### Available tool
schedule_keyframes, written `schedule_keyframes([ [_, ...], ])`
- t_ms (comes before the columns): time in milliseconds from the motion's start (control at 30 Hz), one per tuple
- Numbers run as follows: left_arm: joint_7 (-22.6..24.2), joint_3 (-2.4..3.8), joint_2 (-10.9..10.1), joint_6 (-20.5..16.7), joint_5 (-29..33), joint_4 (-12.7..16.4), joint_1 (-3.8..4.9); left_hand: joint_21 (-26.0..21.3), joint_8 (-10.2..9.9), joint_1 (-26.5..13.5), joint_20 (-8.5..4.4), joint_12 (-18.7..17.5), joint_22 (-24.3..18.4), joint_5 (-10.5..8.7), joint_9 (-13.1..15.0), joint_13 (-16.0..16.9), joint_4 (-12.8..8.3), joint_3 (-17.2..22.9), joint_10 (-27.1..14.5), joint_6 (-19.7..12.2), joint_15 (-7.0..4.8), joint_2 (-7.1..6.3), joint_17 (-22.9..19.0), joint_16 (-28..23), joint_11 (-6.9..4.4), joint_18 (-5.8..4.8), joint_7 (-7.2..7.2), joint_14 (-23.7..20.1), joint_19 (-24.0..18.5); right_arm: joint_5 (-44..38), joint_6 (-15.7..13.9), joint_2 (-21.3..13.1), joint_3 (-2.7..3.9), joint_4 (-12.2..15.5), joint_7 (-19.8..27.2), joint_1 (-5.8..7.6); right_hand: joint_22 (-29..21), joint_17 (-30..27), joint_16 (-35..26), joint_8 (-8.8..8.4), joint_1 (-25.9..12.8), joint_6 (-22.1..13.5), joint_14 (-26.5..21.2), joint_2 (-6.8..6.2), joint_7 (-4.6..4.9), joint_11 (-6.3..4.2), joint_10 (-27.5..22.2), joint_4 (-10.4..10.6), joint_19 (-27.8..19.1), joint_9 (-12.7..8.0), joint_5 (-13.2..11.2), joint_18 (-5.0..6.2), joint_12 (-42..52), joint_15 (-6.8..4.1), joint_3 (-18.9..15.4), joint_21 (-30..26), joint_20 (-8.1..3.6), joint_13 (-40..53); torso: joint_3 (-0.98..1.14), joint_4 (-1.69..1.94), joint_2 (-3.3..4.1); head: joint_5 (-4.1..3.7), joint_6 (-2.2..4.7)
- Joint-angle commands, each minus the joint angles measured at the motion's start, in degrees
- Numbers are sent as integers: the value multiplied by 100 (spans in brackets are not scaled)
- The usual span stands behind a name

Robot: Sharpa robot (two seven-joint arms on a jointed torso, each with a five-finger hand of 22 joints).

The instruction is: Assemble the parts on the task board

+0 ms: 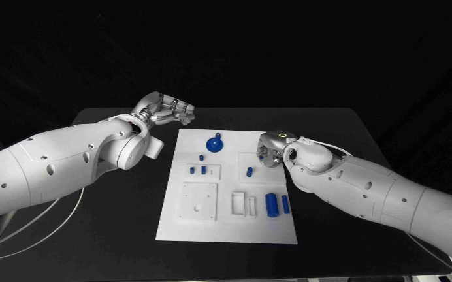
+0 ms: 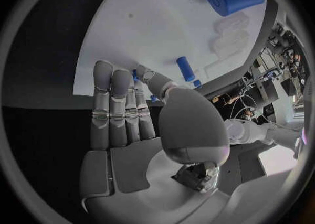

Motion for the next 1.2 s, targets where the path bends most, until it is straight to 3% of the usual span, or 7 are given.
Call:
schedule_keyframes([
  [33, 49, 6, 6, 69, 50, 11, 10, 4, -21, 6, -4, 23, 0, -28, 0, -4, -18, -48, 15, -12, -9, 66, 18, -21, -17, -26, -3, 42, 29, -149, 211, 43, -86, -15, 11, -58, 63, 23, -39, 34, 8, 56, 37, 61, -1, -1, 23, -16, 15, 4, -22, -23, -8, -6, -38, -45, -20, -8, 0, 3, 1, -5, -5],
  [367, 26, 6, 15, 79, 50, 9, 10, 3, -21, -1, -3, 25, 0, -32, 0, -4, -17, -54, 15, -16, -8, 68, 21, -21, -16, -27, -2, 42, 29, -178, 73, 124, -168, -68, -22, -84, 355, 78, -71, 37, -27, 76, 54, 95, -6, -6, 27, 10, 85, 8, 8, -24, -8, -9, 48, -219, -22, -8, -2, -2, 0, 5, -1],
  [567, 20, 6, 20, 81, 50, 2, 10, 4, -21, 4, -5, 24, 2, -23, 0, -4, -23, -54, 16, -16, -10, 68, 24, -21, -17, -26, -2, 42, 30, -178, -98, 130, -181, -63, -70, -92, 522, 153, -7, 43, -97, 215, 120, 131, -39, -40, 177, 6, 139, 18, 30, -45, -7, -44, 441, -169, -61, -5, 0, -2, -1, 5, 2],
  [800, 17, 6, 20, 71, 50, -17, 10, 5, -21, 3, -6, 24, 7, -16, 0, -4, -25, -54, 16, -18, -10, 76, 28, -21, -16, -26, -2, 44, 33, -110, -477, 28, -171, 89, -82, -97, 736, 262, -30, 42, -167, 375, 203, 23, -87, -90, 350, -8, 188, 28, 39, -86, -6, -87, 710, -139, -110, -5, 5, -2, -2, 51, 3],
  [867, 15, 6, 16, 71, 50, -26, 10, 5, -21, 3, -6, 24, 7, -16, 0, -4, -25, -54, 16, -18, -10, 76, 28, -21, -16, -26, -2, 44, 33, -74, -530, -10, -138, 144, -80, -97, 807, 310, -48, 42, -172, 392, 214, 10, -93, -95, 363, 0, 205, 29, 55, -90, -7, -91, 724, -133, -114, -6, 5, -5, -2, 64, 3],
  [1033, 4, 6, 11, 58, 50, -63, 11, 5, -21, 3, -6, 24, 7, -16, 0, -4, -25, -54, 16, -18, -10, 76, 28, -21, -16, -26, -2, 44, 33, 87, -606, -170, 120, 366, -77, -97, 944, 414, -96, 42, -168, 408, 234, -1, -99, -101, 378, 16, 244, 28, 34, -99, -6, -94, 713, -165, -117, -6, -5, -14, -8, 95, 15],
  [1200, 2, 6, 8, 32, 50, -101, 12, 3, -23, 4, -5, 24, 11, -18, -1, -4, -34, -57, 13, -30, -11, 74, 32, -21, -15, -27, 2, 44, 32, 390, -585, -308, 381, 581, -87, -96, 1041, 475, -142, 42, -165, 402, 243, -2, -97, -99, 373, 24, 272, 28, 93, -74, -6, -95, 695, -227, -115, -7, 2, -16, -7, 117, 41],
])
